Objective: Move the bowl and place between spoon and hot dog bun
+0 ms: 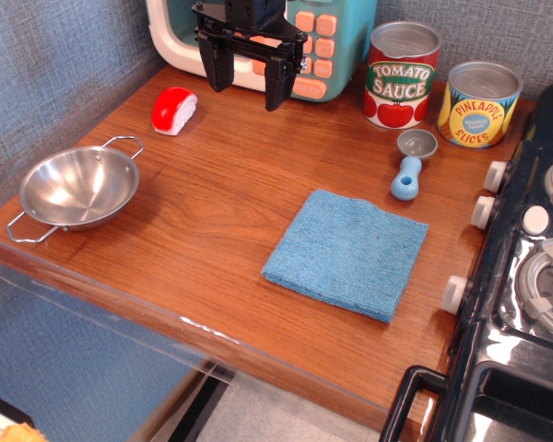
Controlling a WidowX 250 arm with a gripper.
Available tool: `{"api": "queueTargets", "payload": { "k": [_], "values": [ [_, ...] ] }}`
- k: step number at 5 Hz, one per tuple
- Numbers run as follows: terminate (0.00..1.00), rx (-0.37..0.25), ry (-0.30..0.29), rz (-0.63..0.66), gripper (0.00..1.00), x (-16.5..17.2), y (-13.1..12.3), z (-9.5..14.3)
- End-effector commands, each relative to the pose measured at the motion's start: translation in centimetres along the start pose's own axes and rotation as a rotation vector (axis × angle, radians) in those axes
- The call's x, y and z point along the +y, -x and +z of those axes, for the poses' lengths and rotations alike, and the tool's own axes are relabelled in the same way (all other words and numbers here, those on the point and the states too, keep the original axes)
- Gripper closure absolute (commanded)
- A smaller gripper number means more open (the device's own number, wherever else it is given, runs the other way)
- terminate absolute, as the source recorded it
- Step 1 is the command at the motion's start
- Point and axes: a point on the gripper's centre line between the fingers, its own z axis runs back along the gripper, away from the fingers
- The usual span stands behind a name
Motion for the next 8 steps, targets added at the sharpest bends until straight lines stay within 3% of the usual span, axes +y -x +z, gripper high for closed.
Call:
{"api": "queueTargets", "payload": {
  "k": [1, 3, 5, 6, 8],
  "values": [
    [0.00, 0.000, 0.000, 0.000, 0.00, 0.0, 0.0, 0.0],
    [0.00, 0.026, 0.052, 0.067, 0.00, 1.4, 3.5, -1.1],
    [0.00, 0.023, -0.003, 0.054, 0.00, 1.5, 7.1, -1.0],
    [0.00, 0.016, -0.057, 0.055, 0.00, 1.6, 8.2, -1.1],
    [0.00, 0.011, -0.094, 0.117, 0.00, 2.9, 9.8, -1.9]
  ]
}}
